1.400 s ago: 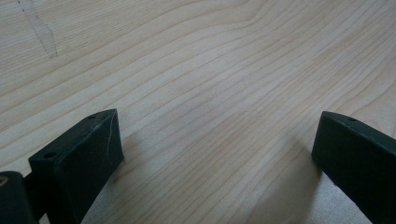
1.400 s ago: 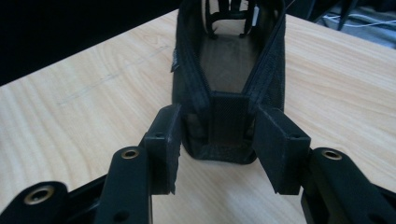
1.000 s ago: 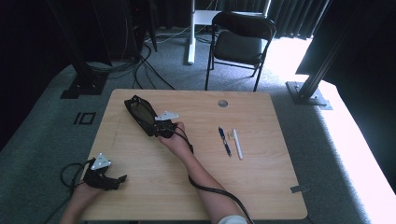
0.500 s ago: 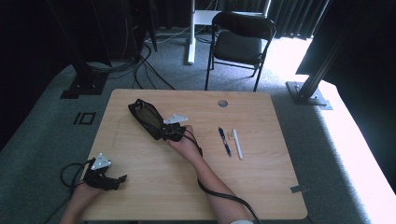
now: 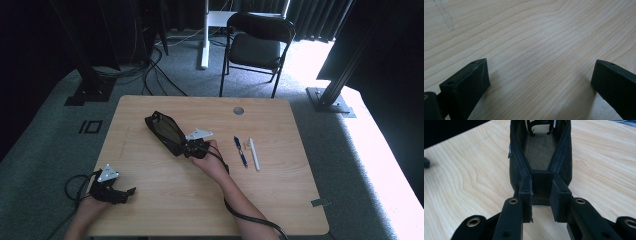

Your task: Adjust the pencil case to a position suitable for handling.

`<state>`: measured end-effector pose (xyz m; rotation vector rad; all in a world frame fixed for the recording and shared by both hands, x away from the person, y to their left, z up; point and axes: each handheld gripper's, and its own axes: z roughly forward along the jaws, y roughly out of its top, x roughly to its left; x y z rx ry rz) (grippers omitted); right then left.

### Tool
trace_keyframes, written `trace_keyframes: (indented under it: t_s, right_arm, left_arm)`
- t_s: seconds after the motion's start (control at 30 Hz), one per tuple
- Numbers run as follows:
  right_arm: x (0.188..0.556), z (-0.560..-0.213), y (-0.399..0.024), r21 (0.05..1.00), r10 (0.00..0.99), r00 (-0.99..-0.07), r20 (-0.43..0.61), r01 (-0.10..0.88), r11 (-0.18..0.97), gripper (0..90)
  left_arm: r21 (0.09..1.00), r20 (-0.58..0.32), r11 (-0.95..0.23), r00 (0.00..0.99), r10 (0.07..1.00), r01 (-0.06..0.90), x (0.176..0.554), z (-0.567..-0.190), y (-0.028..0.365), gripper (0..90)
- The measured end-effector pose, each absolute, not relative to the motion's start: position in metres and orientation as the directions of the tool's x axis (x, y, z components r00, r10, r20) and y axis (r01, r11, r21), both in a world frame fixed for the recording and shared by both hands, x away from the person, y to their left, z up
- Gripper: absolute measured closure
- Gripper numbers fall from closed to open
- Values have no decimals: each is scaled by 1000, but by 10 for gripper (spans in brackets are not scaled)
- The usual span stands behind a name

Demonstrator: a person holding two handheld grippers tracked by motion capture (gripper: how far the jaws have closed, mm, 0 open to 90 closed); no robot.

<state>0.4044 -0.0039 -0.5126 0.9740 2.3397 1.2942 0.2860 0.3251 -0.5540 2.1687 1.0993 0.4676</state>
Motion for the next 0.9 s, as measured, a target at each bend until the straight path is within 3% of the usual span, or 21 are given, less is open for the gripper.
trace_keyframes:
  t_s: [0.9]
  right_arm:
    - [345, -516, -99, 816, 669, -739, 80, 434, 382, 732]
  left_arm:
    - [691, 21, -434, 583, 812, 579, 286, -554, 325, 21]
